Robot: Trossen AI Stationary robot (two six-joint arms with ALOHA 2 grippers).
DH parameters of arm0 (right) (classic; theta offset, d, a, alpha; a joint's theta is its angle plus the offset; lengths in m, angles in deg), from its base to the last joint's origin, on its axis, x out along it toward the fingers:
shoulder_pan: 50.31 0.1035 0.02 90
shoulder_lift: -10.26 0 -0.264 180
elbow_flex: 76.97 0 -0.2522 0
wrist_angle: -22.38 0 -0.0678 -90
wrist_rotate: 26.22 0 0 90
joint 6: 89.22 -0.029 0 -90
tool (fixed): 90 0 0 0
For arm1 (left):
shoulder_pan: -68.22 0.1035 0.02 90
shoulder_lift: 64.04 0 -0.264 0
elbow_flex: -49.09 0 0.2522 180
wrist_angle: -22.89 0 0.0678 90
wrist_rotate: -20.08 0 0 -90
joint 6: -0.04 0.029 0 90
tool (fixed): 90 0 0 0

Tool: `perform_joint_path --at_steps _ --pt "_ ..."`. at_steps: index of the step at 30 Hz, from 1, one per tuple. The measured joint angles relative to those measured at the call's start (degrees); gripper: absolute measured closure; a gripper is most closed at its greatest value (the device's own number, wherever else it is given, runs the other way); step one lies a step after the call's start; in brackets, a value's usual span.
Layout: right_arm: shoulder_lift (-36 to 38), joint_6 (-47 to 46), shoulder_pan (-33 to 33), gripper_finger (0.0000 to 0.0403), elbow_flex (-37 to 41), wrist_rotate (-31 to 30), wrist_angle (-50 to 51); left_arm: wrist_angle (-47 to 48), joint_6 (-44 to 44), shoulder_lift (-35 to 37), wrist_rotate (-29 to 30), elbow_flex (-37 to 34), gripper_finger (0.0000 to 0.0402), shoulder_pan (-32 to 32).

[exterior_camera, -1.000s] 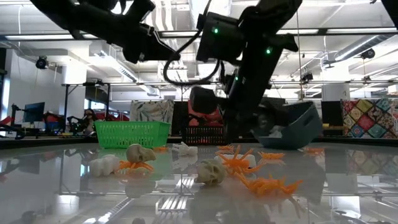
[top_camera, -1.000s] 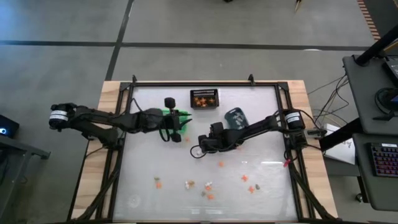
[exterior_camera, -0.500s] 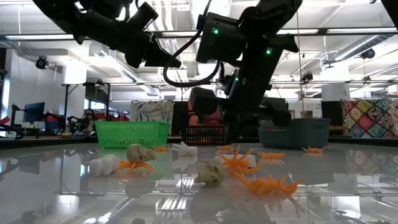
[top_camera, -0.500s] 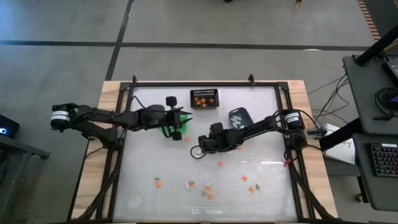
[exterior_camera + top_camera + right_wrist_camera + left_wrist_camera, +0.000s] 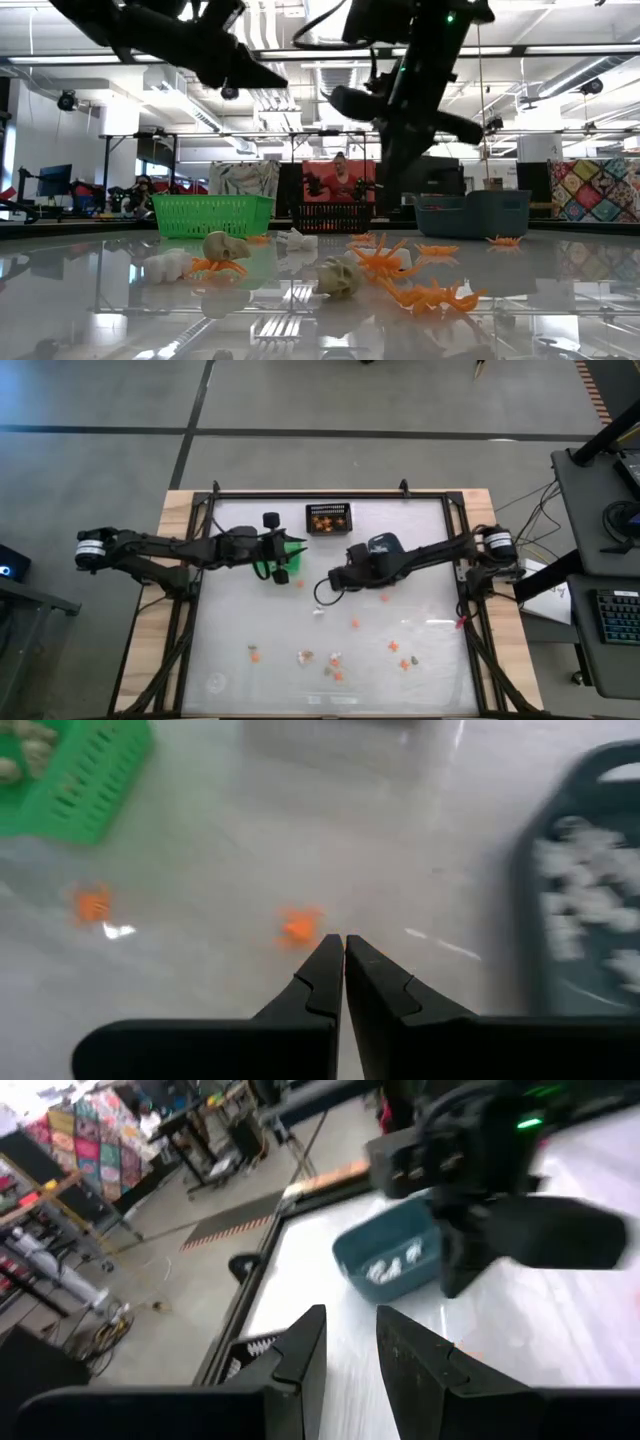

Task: Sort Halloween decoration
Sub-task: Put the orange spider toy into the black bin

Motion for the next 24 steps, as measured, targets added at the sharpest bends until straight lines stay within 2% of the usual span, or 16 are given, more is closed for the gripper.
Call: perform_joint_path --at_steps 6,12,17,24 --pt "3.08 6.02 -5.11 0.0394 0.14 4.2 4.87 -0.25 -0.77 2.59 -0.81 0.0 0.0327 0.0" --pt "2.15 10.0 -9.43 0.0394 1.35 5.61 5.06 -0.13 -1.62 3.31 -0.81 0.0 0.0327 0.0" --pt "0.45 11.13 -10.6 0.0394 2.01 6.56 5.21 0.11 -1.65 3.11 -0.81 -0.02 0.0327 0.0" --pt "0.04 12.35 -11.73 0.0394 2.59 2.63 5.5 0.2 -1.89 2.64 -0.81 -0.24 0.0327 0.0"
